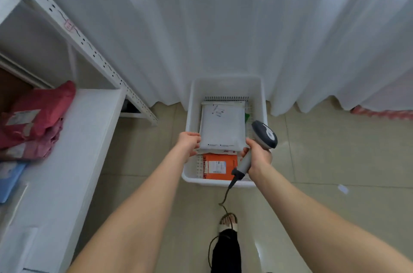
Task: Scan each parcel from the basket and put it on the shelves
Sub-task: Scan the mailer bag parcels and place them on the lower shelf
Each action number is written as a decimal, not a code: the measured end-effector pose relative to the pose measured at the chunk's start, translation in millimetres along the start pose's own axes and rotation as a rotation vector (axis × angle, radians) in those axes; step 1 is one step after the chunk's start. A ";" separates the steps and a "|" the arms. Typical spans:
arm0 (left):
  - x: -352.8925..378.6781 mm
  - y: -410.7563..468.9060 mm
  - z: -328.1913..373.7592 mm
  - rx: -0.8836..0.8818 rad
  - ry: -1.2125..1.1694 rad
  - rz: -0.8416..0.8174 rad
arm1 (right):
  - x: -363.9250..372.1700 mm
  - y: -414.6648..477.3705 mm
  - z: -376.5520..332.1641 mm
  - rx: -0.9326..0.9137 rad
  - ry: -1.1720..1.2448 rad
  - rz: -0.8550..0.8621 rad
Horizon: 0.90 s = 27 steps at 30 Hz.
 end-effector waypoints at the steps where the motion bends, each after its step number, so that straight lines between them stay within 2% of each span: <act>1: 13.5 15.2 -0.4 -0.011 0.028 -0.018 | 7.0 17.6 -2.8 -0.013 -0.015 0.015; 5: 63.6 80.0 -8.3 -0.037 0.128 -0.031 | 30.3 92.2 -5.5 -0.057 -0.115 0.063; 12: 141.1 203.5 -56.4 -0.042 0.227 -0.006 | 73.1 235.2 15.0 -0.152 -0.227 0.047; 19: 193.7 316.7 -99.8 -0.032 0.315 0.024 | 117.2 349.4 45.4 -0.139 -0.254 0.032; 27: 235.3 406.5 -139.6 0.024 0.405 0.047 | 148.6 443.2 62.8 -0.028 -0.217 -0.053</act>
Point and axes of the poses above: each hand's wrist, its own y-axis towards the middle knuckle, its own x-axis out of the palm, z = x × y, the point moved 2 cm from there along y, towards the middle knuckle, and after that the axes turned 10 degrees about z, right-handed, at the moved point
